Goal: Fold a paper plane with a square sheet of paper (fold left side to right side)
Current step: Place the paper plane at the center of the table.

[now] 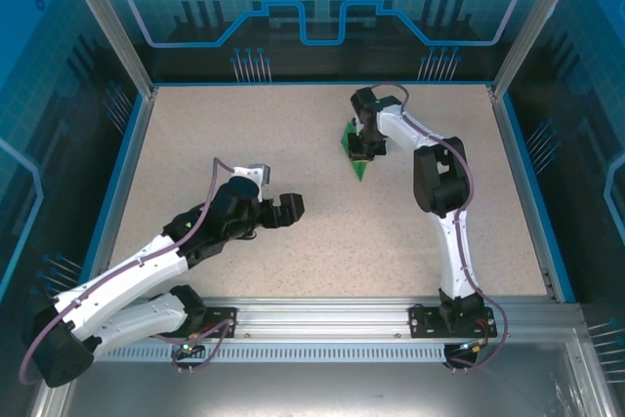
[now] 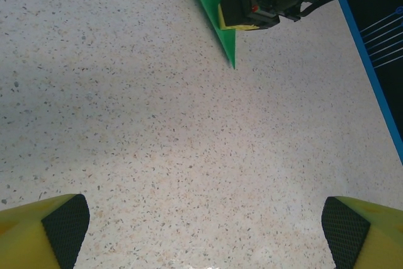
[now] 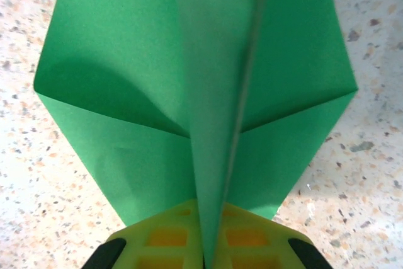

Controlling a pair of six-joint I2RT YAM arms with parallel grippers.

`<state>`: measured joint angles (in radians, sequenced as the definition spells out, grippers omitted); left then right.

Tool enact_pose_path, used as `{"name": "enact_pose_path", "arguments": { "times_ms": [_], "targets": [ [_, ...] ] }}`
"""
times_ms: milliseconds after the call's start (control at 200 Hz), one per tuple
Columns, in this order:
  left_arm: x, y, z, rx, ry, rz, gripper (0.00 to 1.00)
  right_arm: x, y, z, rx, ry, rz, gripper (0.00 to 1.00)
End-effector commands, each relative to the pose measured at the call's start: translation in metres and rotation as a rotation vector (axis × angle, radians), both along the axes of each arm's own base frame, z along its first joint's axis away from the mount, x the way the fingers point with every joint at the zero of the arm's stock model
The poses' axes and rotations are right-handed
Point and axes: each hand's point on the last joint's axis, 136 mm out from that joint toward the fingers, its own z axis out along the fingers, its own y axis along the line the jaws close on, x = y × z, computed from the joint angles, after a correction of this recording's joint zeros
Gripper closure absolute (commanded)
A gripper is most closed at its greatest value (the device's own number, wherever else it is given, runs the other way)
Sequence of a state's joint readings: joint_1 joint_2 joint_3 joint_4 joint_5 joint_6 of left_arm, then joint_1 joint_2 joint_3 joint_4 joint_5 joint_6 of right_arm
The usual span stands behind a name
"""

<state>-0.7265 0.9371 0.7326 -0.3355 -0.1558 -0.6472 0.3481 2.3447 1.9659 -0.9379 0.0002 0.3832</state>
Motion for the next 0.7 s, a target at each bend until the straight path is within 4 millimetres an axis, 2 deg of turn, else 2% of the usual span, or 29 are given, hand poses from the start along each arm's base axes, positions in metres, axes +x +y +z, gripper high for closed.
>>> {"name": "enact_pose_path", "arguments": {
  "times_ms": [0, 220, 360, 560, 610, 630, 695],
  "targets": [
    [0.002, -0.004, 0.010, -0.002, -0.018, -0.030, 0.01, -0.005, -0.006, -0.012, -0.033, 0.050, 0.019, 0.91],
    [0.003, -0.007, 0.010, 0.003, -0.015, -0.035, 0.01, -0.007, -0.002, -0.016, -0.026, 0.058, 0.039, 0.85],
    [0.005, -0.007, 0.009, 0.007, -0.014, -0.029, 0.01, -0.006, -0.001, -0.010, -0.030, 0.042, 0.054, 0.82],
    [0.008, -0.009, 0.010, 0.043, 0.002, -0.040, 0.01, -0.007, -0.002, 0.009, -0.043, 0.003, 0.072, 0.77],
    [0.009, -0.010, 0.012, 0.040, -0.001, -0.044, 0.01, -0.009, -0.003, 0.007, -0.057, 0.005, 0.079, 0.75],
    [0.010, -0.010, 0.013, 0.039, 0.000, -0.045, 0.01, -0.008, -0.003, 0.020, -0.053, -0.019, 0.081, 0.75],
    [0.012, -0.010, 0.015, 0.031, 0.000, -0.042, 0.01, -0.010, -0.002, 0.029, -0.057, -0.036, 0.089, 0.73]
  ]
}}
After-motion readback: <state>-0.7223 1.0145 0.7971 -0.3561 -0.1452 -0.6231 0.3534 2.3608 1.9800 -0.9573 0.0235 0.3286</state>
